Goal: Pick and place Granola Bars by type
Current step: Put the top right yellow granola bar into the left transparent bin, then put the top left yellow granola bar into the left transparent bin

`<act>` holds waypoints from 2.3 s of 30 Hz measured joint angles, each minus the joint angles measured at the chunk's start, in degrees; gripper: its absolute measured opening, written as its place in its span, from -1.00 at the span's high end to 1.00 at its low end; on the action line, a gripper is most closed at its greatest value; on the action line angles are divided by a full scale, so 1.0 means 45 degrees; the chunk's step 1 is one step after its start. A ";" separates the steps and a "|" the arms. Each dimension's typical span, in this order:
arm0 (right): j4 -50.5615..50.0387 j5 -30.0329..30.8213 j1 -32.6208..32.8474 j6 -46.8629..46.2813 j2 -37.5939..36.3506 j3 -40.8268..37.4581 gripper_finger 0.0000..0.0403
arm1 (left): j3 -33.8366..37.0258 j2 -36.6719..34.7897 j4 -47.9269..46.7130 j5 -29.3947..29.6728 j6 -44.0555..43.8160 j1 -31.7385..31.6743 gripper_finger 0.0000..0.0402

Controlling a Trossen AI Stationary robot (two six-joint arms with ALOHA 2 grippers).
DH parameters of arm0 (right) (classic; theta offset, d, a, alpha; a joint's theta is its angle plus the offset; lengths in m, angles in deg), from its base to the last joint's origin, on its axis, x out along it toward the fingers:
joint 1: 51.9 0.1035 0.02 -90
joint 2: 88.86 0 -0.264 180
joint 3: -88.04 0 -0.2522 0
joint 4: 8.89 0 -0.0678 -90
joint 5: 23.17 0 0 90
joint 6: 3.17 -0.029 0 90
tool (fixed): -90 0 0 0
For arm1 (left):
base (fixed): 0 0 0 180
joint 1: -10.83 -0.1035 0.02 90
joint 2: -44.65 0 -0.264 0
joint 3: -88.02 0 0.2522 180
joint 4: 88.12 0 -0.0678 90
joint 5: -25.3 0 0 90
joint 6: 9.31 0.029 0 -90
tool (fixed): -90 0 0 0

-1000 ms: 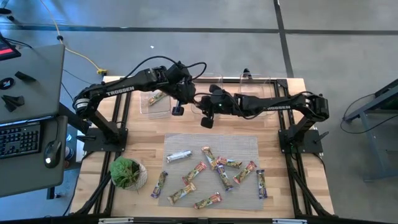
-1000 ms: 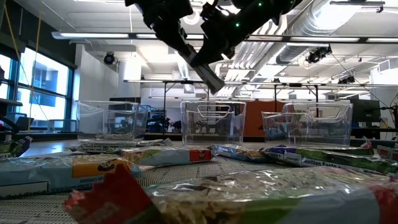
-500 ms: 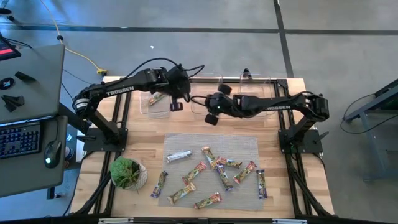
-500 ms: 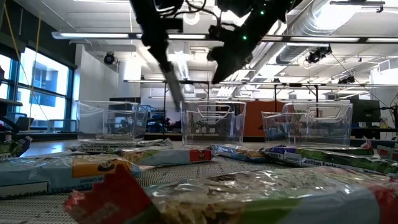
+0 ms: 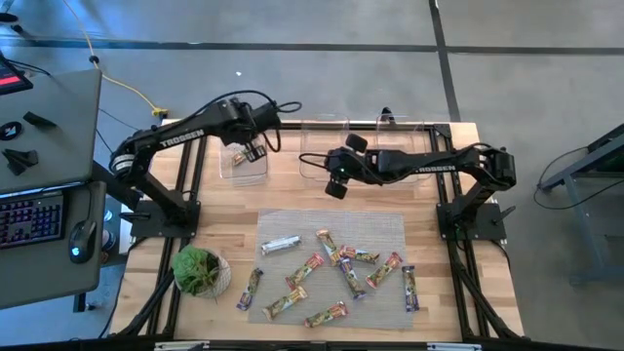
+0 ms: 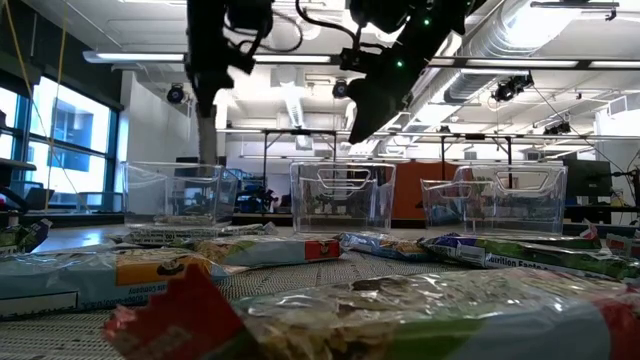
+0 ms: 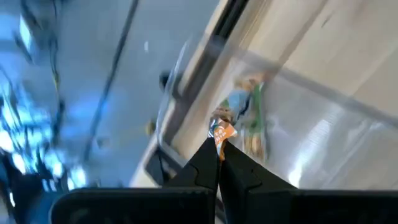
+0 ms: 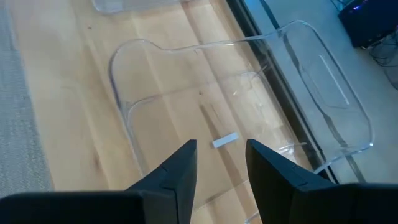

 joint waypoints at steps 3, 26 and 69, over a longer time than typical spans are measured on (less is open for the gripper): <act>0.0000 -0.0201 0.0000 0.0003 0.0000 -0.0002 0.39 | 0.0599 0.0023 0.0035 0.0255 -0.0405 -0.0482 1.00; 0.0087 -0.0911 -0.0002 -0.0106 0.0000 -0.0002 0.39 | 0.4905 0.0052 0.4701 -0.1610 0.1728 -0.2005 0.82; 0.9335 -0.5780 0.2519 -0.2519 0.2019 -0.3482 0.40 | -0.0141 -0.0001 0.2786 -0.6748 0.0580 -0.2005 0.33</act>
